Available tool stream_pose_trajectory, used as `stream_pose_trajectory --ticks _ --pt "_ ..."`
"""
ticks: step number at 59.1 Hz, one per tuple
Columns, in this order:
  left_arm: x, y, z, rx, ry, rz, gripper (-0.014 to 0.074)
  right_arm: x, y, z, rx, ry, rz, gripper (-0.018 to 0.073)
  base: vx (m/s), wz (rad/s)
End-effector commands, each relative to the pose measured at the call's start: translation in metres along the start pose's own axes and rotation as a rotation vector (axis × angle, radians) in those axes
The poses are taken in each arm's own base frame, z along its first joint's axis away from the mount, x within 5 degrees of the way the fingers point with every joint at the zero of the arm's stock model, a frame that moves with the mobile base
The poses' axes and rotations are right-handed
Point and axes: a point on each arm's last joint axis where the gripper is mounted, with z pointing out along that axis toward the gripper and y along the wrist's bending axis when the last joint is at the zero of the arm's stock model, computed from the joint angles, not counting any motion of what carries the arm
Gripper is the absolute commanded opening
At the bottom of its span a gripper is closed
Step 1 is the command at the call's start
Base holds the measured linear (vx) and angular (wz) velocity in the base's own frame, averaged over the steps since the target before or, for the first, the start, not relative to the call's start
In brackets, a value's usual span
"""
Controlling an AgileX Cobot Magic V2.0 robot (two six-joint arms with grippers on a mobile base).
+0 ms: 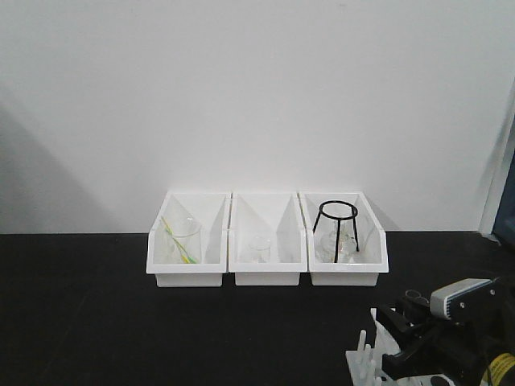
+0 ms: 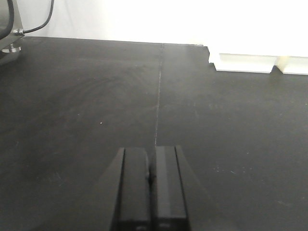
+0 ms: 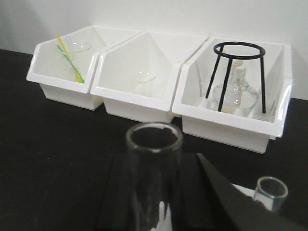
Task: Flip and reinsert test tube from rack
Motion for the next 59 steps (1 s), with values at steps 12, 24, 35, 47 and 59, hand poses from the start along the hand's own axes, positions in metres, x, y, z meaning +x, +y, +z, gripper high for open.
stream_pose_trajectory --ticks 12,24,35,47,59 --pt "-0.008 -0.002 -0.001 0.023 -0.096 -0.003 -0.0006 -0.014 0.005 -0.008 -0.027 -0.157 -0.059 0.0136 0.0 0.0" --pt "-0.008 -0.002 -0.001 0.023 -0.096 -0.003 -0.0006 -0.01 0.003 -0.007 -0.011 -0.115 -0.052 0.022 0.0 0.0" --pt "-0.008 -0.002 -0.001 0.023 -0.096 -0.003 -0.0006 -0.009 0.003 -0.007 -0.008 -0.109 -0.05 0.0366 0.0 0.0" --pt "-0.008 -0.002 -0.001 0.023 -0.096 -0.003 -0.0006 -0.013 0.002 -0.008 0.008 -0.127 -0.044 0.0471 0.0 0.0" --pt "-0.008 -0.002 -0.001 0.023 -0.096 -0.003 -0.0006 -0.053 0.007 -0.031 0.035 -0.26 -0.086 0.0475 0.0 0.0"
